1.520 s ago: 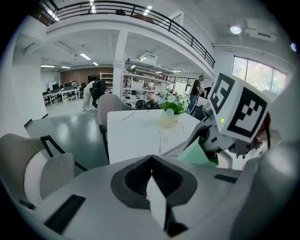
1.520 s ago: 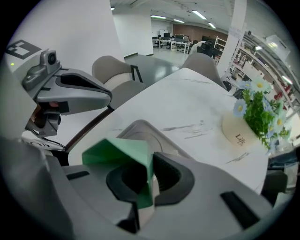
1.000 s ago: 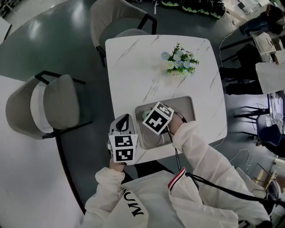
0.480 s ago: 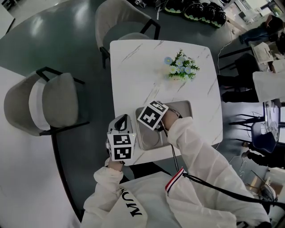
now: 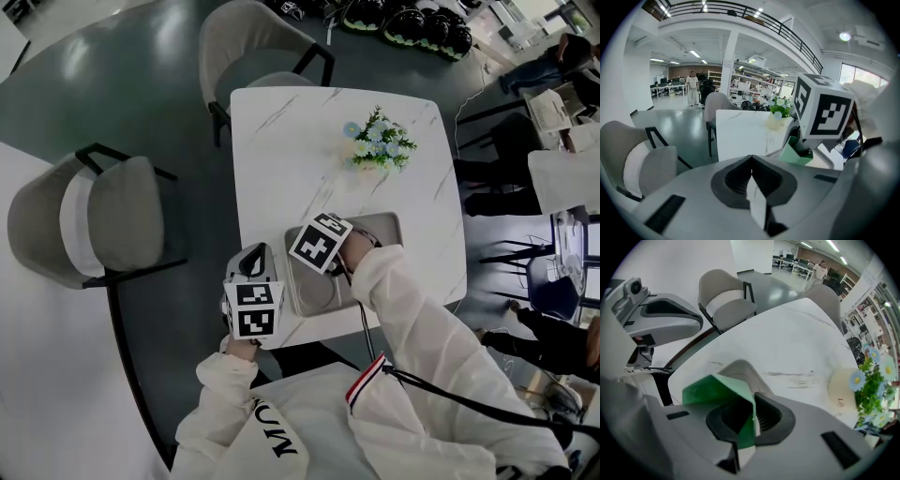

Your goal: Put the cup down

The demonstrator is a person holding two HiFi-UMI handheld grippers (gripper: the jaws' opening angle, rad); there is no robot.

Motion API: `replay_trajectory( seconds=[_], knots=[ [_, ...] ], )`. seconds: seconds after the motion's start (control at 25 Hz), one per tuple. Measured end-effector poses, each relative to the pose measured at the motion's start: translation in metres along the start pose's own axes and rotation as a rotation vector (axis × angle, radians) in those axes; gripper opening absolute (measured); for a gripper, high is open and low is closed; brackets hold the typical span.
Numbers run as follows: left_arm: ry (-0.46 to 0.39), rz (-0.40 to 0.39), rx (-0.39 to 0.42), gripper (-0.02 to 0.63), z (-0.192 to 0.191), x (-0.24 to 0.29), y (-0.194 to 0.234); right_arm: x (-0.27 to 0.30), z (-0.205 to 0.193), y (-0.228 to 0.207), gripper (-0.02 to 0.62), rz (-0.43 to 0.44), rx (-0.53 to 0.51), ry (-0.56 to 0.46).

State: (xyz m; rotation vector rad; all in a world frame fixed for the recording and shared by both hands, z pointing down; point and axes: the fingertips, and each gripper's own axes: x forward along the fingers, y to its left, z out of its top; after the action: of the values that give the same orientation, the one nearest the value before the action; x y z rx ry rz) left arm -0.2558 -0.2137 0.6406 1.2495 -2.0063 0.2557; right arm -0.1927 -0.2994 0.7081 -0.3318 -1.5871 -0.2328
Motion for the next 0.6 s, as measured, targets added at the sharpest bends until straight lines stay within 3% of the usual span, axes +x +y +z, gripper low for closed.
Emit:
replay_trajectory(
  seconds=[0.16,0.6],
  knots=[
    [0.007,-0.005,0.0,0.011,-0.003,-0.001,-0.001,-0.001,0.0,0.005,0.021,0.039,-0.01,-0.004],
    [0.02,-0.016,0.018,0.01,-0.008,-0.006,-0.002,-0.016,0.001,0.009,0.126,0.093,0.052,-0.037]
  ],
)
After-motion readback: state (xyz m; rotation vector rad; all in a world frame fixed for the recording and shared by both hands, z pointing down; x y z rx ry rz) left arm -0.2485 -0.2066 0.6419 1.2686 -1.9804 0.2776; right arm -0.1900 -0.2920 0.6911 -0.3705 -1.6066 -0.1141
